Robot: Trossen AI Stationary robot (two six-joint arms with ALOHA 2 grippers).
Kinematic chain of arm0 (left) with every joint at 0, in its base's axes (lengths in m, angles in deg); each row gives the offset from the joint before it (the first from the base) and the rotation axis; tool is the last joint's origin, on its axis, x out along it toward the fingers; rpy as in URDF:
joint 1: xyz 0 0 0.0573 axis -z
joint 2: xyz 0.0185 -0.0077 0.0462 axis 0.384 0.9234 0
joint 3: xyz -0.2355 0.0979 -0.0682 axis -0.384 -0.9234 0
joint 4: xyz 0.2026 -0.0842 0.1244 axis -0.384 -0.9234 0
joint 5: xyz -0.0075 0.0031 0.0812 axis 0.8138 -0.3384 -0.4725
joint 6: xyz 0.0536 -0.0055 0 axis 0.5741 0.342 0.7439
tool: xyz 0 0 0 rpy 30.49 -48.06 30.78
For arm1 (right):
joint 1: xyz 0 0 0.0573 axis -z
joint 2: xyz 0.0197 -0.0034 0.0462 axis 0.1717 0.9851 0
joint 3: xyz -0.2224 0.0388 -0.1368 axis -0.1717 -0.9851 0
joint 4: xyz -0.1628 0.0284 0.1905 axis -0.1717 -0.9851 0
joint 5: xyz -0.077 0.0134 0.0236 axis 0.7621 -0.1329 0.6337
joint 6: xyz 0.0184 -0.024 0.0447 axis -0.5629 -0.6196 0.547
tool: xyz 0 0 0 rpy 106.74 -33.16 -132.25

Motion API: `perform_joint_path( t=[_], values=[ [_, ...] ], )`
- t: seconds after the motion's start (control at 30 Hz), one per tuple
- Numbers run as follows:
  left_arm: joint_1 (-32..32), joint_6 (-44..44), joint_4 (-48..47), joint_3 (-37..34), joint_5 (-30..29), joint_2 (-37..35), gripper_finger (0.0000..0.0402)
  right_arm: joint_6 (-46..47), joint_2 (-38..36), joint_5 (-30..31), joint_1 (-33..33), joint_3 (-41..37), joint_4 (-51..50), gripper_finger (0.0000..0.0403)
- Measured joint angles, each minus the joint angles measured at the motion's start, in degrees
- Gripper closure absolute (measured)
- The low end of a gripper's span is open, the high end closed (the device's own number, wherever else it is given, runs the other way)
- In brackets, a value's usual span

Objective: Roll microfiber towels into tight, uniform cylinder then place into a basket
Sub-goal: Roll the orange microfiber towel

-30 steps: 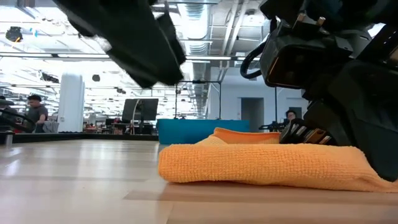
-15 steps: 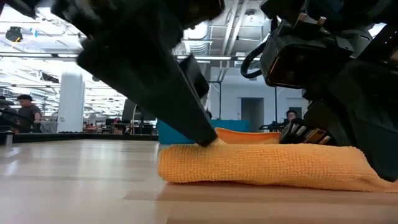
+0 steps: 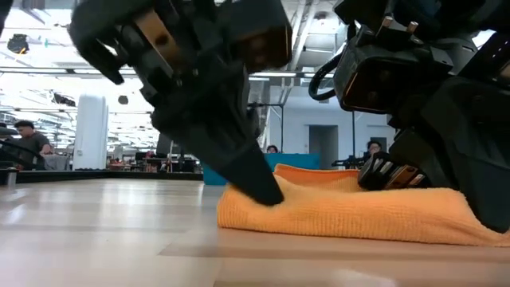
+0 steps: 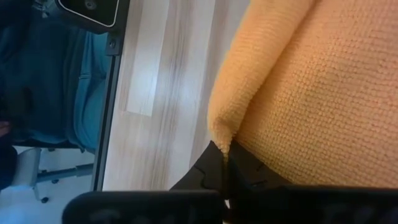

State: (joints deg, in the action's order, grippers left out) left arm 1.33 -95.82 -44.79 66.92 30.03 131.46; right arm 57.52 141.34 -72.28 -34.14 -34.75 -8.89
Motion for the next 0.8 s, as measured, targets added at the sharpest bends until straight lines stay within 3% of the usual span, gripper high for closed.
perform_joint_path(
  t=[0.3, 0.6, 0.8],
  values=[
    [-1.39, -4.83, 0.82, 0.30, 0.63, 2.70, 0.0340, -1.49, 0.07, 0.53, -0.23, -0.02, 1.70, 0.0374],
    [-1.65, -8.96, 0.05, 0.23, 2.38, 3.19, 0.0340, -1.51, 0.11, 2.36, -1.18, 0.00, 3.15, 0.0324],
    [-1.69, -13.42, -0.17, 0.18, 3.95, 3.27, 0.0340, 1.38, -0.48, -4.13, 0.40, 0.02, 0.99, 0.0313]
  ],
)
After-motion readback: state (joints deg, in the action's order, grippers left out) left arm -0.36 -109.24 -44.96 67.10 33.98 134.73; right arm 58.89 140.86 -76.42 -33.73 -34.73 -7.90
